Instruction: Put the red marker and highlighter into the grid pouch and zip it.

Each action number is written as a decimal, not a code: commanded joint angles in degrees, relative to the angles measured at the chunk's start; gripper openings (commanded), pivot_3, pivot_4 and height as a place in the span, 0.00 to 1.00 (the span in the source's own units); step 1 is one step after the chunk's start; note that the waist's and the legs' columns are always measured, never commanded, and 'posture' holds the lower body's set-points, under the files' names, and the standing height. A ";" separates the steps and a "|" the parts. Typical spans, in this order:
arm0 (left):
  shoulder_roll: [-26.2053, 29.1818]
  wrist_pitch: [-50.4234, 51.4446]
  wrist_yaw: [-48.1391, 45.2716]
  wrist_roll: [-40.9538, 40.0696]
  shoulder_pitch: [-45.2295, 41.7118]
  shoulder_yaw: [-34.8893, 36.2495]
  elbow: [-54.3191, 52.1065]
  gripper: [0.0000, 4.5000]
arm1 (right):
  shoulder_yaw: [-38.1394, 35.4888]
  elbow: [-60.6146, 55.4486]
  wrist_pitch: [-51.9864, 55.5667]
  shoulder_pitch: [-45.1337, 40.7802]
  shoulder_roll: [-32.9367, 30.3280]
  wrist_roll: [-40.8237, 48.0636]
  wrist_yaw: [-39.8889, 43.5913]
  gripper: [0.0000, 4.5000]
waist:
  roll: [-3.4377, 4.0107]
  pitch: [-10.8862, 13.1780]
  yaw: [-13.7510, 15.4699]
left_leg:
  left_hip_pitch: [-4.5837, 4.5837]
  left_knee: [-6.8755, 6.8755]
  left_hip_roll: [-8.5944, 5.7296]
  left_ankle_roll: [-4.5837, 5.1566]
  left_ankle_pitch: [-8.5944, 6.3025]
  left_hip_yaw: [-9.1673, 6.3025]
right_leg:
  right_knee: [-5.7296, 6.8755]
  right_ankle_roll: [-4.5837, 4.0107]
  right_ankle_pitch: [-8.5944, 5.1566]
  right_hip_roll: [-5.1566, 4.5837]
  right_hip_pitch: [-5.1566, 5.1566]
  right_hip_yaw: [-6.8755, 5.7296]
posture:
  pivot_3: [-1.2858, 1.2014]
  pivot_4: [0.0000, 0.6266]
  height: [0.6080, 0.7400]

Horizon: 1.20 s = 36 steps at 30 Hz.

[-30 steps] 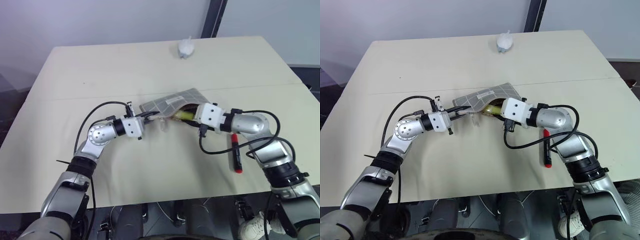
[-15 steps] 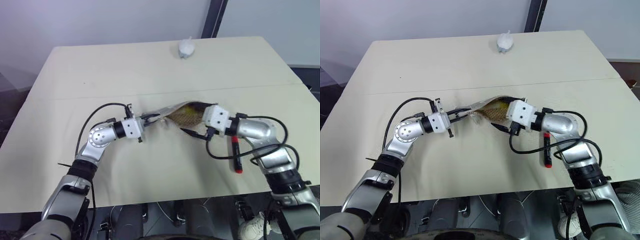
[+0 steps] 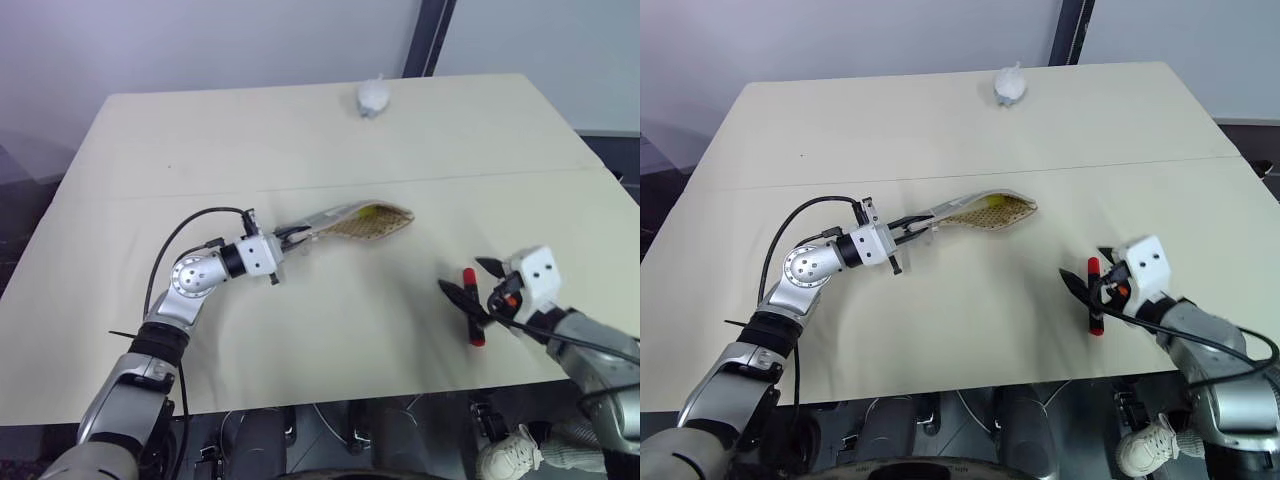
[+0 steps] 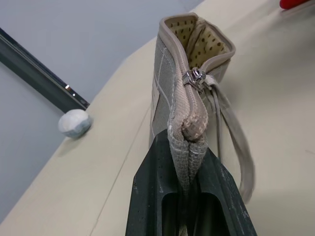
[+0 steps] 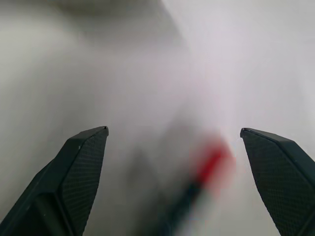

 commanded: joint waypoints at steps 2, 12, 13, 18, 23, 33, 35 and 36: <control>-0.43 -2.00 0.13 -0.20 -1.87 0.58 1.26 0.00 | -0.71 -3.72 4.83 1.04 1.38 -0.52 -4.19 0.99 | 0.01 -0.01 -0.10 | 0.04 0.02 0.05 -0.10 -0.06 0.00 | 0.00 0.00 0.00 0.06 0.01 0.00 | 0.52 0.24 1.00; -0.59 -3.33 0.21 0.07 -2.70 0.44 2.86 0.00 | 1.17 -3.94 7.52 -3.20 0.63 2.92 -0.40 0.06 | -0.23 -0.15 -0.03 | 0.01 -0.03 0.01 -0.13 -0.10 -0.09 | -0.12 -0.01 0.00 -0.08 0.08 0.00 | 0.52 0.24 1.00; -0.62 -3.38 0.25 0.09 -2.72 0.43 2.93 0.00 | 1.43 -3.92 6.60 -4.13 0.56 3.07 0.33 0.06 | -0.23 -0.15 -0.05 | 0.00 -0.02 -0.01 -0.13 -0.10 -0.08 | -0.12 -0.01 0.00 -0.09 0.08 0.00 | 0.52 0.24 1.00; -0.88 -3.48 0.17 0.19 -2.76 0.18 3.12 0.00 | 10.16 -5.64 -5.59 -14.21 -4.31 0.42 12.26 0.06 | -0.22 -0.14 -0.26 | 0.01 -0.03 -0.01 -0.12 -0.09 -0.05 | -0.08 0.00 0.00 -0.02 0.01 0.00 | 0.52 0.24 1.00; -1.48 -3.08 -0.19 -0.03 -3.11 -0.16 2.20 0.00 | 18.52 0.94 -13.85 -23.41 -8.32 -7.69 16.68 0.06 | -0.31 -0.09 0.17 | -0.06 -0.06 -0.02 0.02 -0.01 -0.10 | -0.10 0.00 -0.02 0.04 -0.03 -0.02 | 0.52 0.24 1.00; -2.26 -0.60 -2.44 -1.73 -2.81 -0.77 -2.98 0.00 | 29.01 17.45 -28.46 -39.65 -5.73 -21.21 18.27 0.06 | -0.35 -0.06 0.00 | -0.06 0.03 -0.06 0.18 -0.07 0.11 | -0.05 0.04 0.00 -0.02 -0.05 -0.01 | 0.52 0.24 1.00; -2.79 0.36 -3.00 -2.13 -2.84 -0.99 -4.40 0.00 | 31.74 19.73 -32.55 -42.41 -5.05 -24.51 18.85 0.06 | -0.35 -0.06 0.02 | -0.06 0.02 -0.04 0.19 -0.06 0.20 | -0.04 0.04 0.00 0.04 -0.05 -0.01 | 0.52 0.24 1.00; -3.05 0.77 -3.24 -2.27 -2.95 -1.05 -5.00 0.00 | 32.75 20.82 -34.28 -43.68 -4.42 -25.41 19.13 0.06 | -0.35 -0.06 0.00 | -0.06 0.02 -0.03 0.19 -0.06 0.21 | -0.04 0.04 0.00 0.04 -0.06 0.00 | 0.52 0.24 1.00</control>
